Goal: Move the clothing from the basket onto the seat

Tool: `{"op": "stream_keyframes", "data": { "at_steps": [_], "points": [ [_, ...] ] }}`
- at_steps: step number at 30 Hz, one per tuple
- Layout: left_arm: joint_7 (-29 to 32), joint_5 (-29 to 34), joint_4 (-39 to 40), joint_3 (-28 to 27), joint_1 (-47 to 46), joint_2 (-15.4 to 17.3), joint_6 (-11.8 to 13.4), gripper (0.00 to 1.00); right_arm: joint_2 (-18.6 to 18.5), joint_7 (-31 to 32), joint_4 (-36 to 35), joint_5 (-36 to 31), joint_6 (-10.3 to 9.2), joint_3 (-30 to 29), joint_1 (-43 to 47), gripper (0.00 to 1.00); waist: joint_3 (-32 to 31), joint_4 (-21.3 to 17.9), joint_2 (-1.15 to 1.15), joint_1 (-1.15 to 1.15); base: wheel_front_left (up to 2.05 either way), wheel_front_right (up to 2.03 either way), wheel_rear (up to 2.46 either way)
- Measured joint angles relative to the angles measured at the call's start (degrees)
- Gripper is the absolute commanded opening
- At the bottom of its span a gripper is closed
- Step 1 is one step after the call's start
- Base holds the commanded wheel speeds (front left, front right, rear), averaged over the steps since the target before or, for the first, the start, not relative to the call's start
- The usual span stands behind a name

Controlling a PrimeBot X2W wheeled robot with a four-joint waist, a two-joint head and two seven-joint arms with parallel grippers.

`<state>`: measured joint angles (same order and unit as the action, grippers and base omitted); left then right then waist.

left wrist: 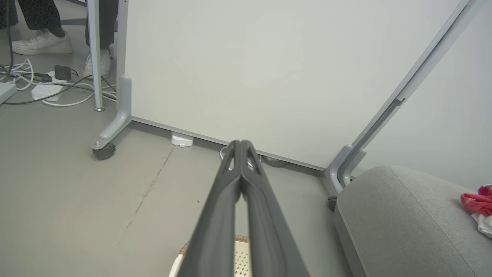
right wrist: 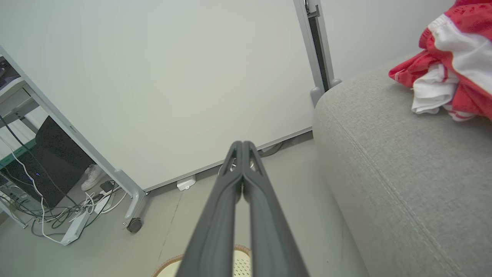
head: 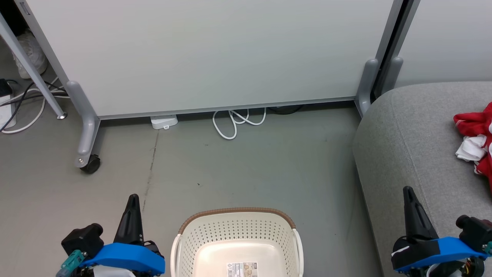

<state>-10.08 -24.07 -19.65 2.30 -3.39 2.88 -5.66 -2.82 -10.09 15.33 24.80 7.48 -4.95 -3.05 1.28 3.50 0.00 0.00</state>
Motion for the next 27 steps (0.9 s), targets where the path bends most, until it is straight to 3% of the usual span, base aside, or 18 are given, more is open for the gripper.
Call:
{"op": "stream_keyframes", "data": {
  "at_steps": [27],
  "points": [
    [5.8, -23.8, 1.9, -3.2, -0.5, 0.0, -0.5, 0.00, 0.0, 5.8, -0.4, 23.6, -0.01, -0.5, -0.5, 0.00, -0.3, -0.9, 0.00, 0.00, 0.00, 0.00, 0.00]
  ]
}}
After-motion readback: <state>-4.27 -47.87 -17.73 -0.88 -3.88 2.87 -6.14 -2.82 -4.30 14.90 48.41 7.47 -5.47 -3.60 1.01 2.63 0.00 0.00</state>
